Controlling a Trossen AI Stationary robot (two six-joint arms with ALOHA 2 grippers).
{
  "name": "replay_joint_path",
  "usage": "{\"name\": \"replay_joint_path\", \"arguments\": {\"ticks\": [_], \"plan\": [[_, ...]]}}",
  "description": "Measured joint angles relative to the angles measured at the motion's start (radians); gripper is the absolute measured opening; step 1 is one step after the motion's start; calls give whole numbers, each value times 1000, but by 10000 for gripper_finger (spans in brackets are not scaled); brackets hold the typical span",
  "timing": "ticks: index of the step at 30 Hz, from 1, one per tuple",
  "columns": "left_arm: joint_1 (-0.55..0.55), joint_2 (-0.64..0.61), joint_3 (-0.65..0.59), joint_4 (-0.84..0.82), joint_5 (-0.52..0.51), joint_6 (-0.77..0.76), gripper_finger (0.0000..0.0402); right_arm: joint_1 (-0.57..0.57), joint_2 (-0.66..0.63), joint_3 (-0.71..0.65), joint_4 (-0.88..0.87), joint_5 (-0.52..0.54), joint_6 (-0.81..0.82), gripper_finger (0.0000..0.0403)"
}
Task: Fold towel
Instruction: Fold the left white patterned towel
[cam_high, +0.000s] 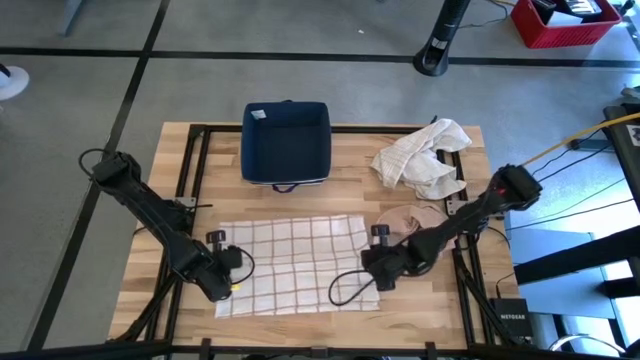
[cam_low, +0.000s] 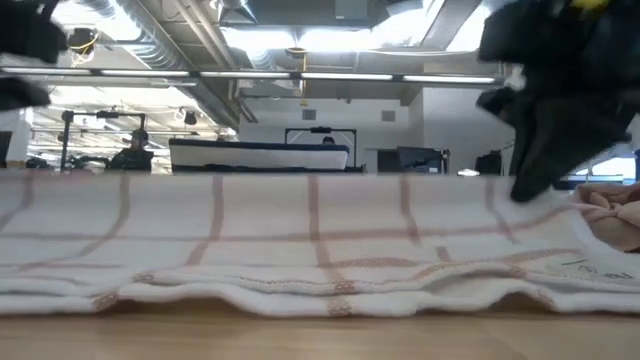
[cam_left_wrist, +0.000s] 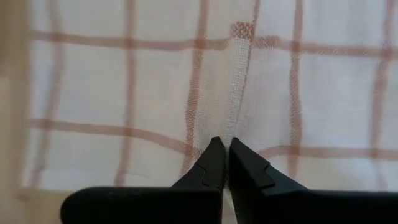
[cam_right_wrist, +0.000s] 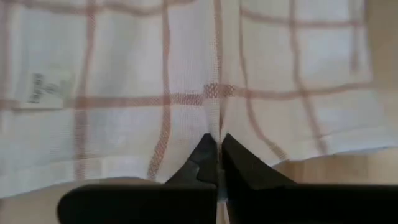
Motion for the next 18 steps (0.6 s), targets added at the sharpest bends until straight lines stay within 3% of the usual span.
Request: {"name": "replay_joint_path", "arguments": {"ticks": [12,18], "plan": [[0,-3,247,-323,-164,-2,0,54,-215,3,-26,143,34,3],[2,-9,296,-532,-255,-65,0,23,-313,3,-47,215,33,4]]}}
